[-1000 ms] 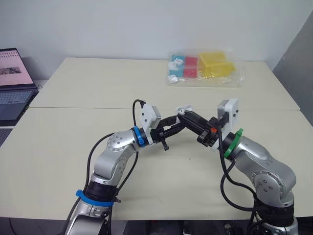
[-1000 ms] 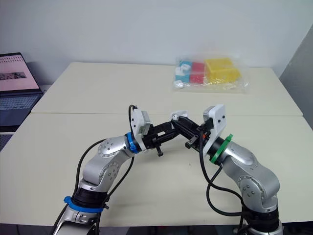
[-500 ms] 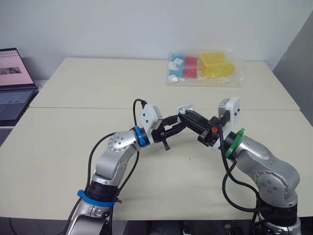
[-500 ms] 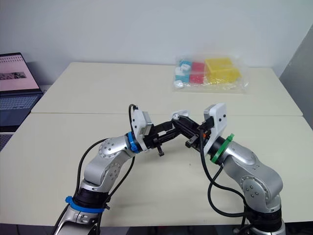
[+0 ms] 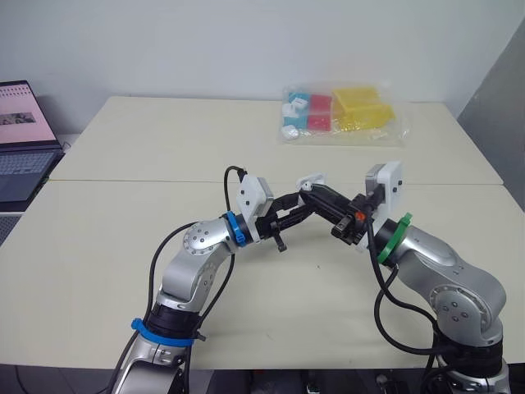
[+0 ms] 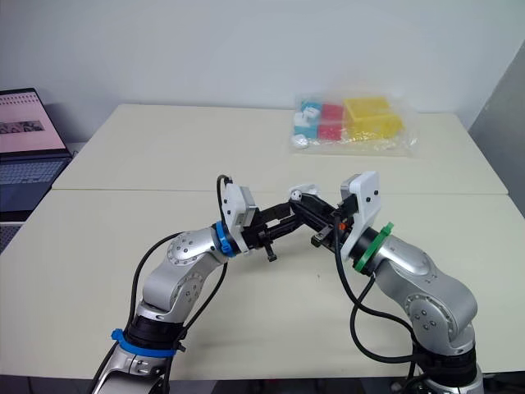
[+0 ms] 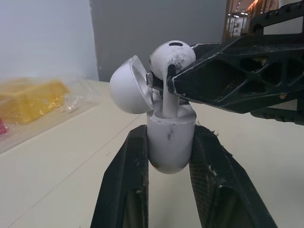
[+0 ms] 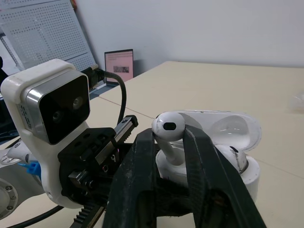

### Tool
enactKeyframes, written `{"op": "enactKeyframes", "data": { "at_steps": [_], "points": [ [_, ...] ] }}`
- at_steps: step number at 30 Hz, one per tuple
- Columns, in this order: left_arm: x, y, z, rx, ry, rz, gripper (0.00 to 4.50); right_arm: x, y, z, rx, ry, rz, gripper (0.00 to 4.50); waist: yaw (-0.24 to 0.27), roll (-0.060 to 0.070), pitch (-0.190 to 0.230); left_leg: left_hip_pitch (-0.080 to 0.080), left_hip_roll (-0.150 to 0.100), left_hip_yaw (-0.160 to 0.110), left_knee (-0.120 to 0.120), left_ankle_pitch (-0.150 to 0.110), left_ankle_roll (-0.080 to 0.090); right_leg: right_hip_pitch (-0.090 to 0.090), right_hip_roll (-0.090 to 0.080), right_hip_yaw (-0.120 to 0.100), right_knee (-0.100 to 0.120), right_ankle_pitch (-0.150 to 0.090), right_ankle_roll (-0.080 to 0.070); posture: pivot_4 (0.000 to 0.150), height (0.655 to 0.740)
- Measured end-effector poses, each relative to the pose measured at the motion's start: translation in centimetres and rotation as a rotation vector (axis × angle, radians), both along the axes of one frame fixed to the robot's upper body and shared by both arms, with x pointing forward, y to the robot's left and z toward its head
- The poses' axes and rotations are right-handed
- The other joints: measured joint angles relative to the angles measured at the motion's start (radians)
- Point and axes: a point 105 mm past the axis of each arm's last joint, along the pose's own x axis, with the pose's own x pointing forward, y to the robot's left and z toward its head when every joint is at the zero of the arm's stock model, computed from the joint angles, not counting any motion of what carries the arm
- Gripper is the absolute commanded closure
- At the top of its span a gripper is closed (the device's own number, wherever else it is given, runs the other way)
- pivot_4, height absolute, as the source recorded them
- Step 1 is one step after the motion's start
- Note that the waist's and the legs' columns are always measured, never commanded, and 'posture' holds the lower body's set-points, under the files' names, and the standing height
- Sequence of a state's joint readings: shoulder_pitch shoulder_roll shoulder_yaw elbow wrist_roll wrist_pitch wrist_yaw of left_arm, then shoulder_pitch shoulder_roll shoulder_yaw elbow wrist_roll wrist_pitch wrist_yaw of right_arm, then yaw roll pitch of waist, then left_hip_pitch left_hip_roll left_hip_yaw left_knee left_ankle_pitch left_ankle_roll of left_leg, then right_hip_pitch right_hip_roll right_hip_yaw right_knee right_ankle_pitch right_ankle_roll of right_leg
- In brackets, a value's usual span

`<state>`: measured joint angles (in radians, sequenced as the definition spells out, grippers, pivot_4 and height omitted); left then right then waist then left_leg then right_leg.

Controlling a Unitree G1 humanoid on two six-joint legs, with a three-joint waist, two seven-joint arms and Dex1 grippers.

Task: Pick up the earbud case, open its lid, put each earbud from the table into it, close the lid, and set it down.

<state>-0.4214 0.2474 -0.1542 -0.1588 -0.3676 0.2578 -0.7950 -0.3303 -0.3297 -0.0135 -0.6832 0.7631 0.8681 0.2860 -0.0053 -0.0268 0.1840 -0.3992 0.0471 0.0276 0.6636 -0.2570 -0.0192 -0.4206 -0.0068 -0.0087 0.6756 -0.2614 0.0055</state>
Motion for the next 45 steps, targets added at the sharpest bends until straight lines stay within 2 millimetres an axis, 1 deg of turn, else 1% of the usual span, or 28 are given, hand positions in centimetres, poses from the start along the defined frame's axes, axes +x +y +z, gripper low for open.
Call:
{"op": "enactKeyframes", "data": {
  "at_steps": [4, 7, 8, 16, 19, 24, 27, 30, 34, 35, 37, 41, 43, 45],
  "points": [
    [0.1, 0.1, 0.0, -0.002, 0.004, 0.014, 3.71, -0.3, 0.3, 0.1, -0.003, -0.004, 0.017, 1.26, 0.0, 0.0, 0.0, 0.0, 0.0, 0.0, 0.0, 0.0, 0.0, 0.0, 0.0, 0.0, 0.0, 0.0, 0.0, 0.15, 0.7364],
    [0.2, 0.1, 0.0, -0.003, 0.007, 0.022, 3.71, -0.5, 0.4, 0.1, -0.011, -0.01, 0.024, 0.26, 0.0, 0.0, 0.0, 0.0, 0.0, 0.0, 0.0, 0.0, 0.0, 0.0, 0.0, 0.0, 0.0, 0.0, 0.0, 0.15, 0.7364],
    [0.2, 0.1, 0.0, -0.003, 0.01, 0.023, 3.71, -0.5, 0.4, 0.1, -0.016, -0.011, 0.024, 0.01, 0.0, 0.0, 0.0, 0.0, 0.0, 0.0, 0.0, 0.0, 0.0, 0.0, 0.0, 0.0, 0.0, 0.0, 0.0, 0.15, 0.7364],
    [0.3, 0.0, -0.1, -0.008, 0.024, 0.028, 3.71, -0.6, 0.3, 0.1, -0.036, -0.013, 0.027, 0.0, 0.0, 0.0, 0.0, 0.0, 0.0, 0.0, 0.0, 0.0, 0.0, 0.0, 0.0, 0.0, 0.0, 0.0, 0.0, 0.15, 0.7364],
    [0.3, 0.0, -0.1, -0.01, 0.025, 0.026, 3.71, -0.8, -0.2, 0.2, -0.059, -0.012, 0.034, 0.0, 0.0, 0.0, 0.0, 0.0, 0.0, 0.0, 0.0, 0.0, 0.0, 0.0, 0.0, 0.0, -0.001, 0.0, 0.0, 0.15, 0.7364],
    [0.0, -0.1, 0.3, -0.03, 0.011, 0.011, 3.71, -1.6, -1.8, 0.6, -0.122, 0.005, 0.068, 0.0, 0.001, 0.0, 0.0, -0.001, 0.0, 0.0, 0.0, 0.0, 0.0, 0.0, 0.0, 0.0, -0.001, 0.0, 0.0, 0.15, 0.7364],
    [-0.1, -0.2, 0.5, -0.043, 0.001, 0.0, 3.71, -1.7, -2.8, 1.5, -0.155, 0.0, 0.074, 0.0, 0.002, 0.0, 0.0, -0.001, 0.0, 0.001, 0.0, 0.0, 0.0, 0.0, 0.0, 0.0, -0.001, 0.0, 0.0, 0.15, 0.7364],
    [-0.3, -0.3, 0.8, -0.049, -0.008, -0.009, 3.71, -1.5, -3.8, 2.8, -0.157, -0.028, 0.055, 0.0, 0.002, 0.0, 0.0, -0.001, 0.0, 0.001, 0.0, 0.0, 0.0, 0.0, 0.0, -0.001, -0.002, 0.0, 0.0, 0.15, 0.7364],
    [-0.5, -0.3, 0.8, -0.047, -0.01, -0.028, 3.71, -0.7, -5.1, 3.4, -0.151, -0.015, 0.012, 0.0, 0.002, 0.0, 0.0, -0.001, 0.0, 0.002, 0.0, 0.0, 0.0, 0.0, 0.0, 0.0, -0.002, 0.0, 0.0, 0.15, 0.7364],
    [-0.5, -0.3, 0.8, -0.046, -0.01, -0.032, 3.71, -0.5, -5.3, 3.5, -0.146, -0.012, 0.003, 0.37, 0.002, 0.0, 0.0, -0.001, 0.0, 0.002, 0.0, 0.0, 0.0, 0.0, 0.0, 0.0, -0.002, 0.0, 0.0, 0.15, 0.7364],
    [-0.8, -0.4, 0.7, -0.045, -0.009, -0.058, 3.71, -0.1, -5.8, 3.8, -0.147, -0.012, -0.009, 0.91, 0.002, 0.0, 0.0, -0.001, 0.0, 0.002, 0.0, 0.0, 0.0, 0.0, 0.0, 0.0, -0.002, 0.0, 0.0, 0.15, 0.7364],
    [-1.3, -0.3, 0.8, -0.031, -0.014, -0.106, 3.71, 1.1, -6.7, 5.0, -0.172, -0.04, -0.037, 2.29, 0.002, 0.0, 0.0, -0.001, 0.0, 0.002, 0.0, 0.0, 0.0, 0.0, 0.0, 0.0, -0.002, 0.0, 0.0, 0.15, 0.7364],
    [-1.6, -0.5, 0.8, -0.017, -0.015, -0.136, 3.71, 1.8, -7.1, 5.2, -0.242, -0.044, -0.036, 3.08, 0.002, 0.0, 0.0, -0.001, 0.0, 0.002, 0.0, 0.0, 0.0, 0.0, 0.0, 0.0, -0.002, 0.0, 0.0, 0.15, 0.7364],
    [-2.0, -0.7, 0.7, -0.008, -0.01, -0.165, 3.71, 2.6, -7.3, 5.4, -0.32, -0.058, -0.021, 3.75, 0.001, 0.0, 0.0, -0.001, 0.0, 0.003, -0.001, 0.0, 0.0, 0.0, 0.0, 0.0, -0.002, 0.0, 0.0, 0.15, 0.7364]
  ]
}}
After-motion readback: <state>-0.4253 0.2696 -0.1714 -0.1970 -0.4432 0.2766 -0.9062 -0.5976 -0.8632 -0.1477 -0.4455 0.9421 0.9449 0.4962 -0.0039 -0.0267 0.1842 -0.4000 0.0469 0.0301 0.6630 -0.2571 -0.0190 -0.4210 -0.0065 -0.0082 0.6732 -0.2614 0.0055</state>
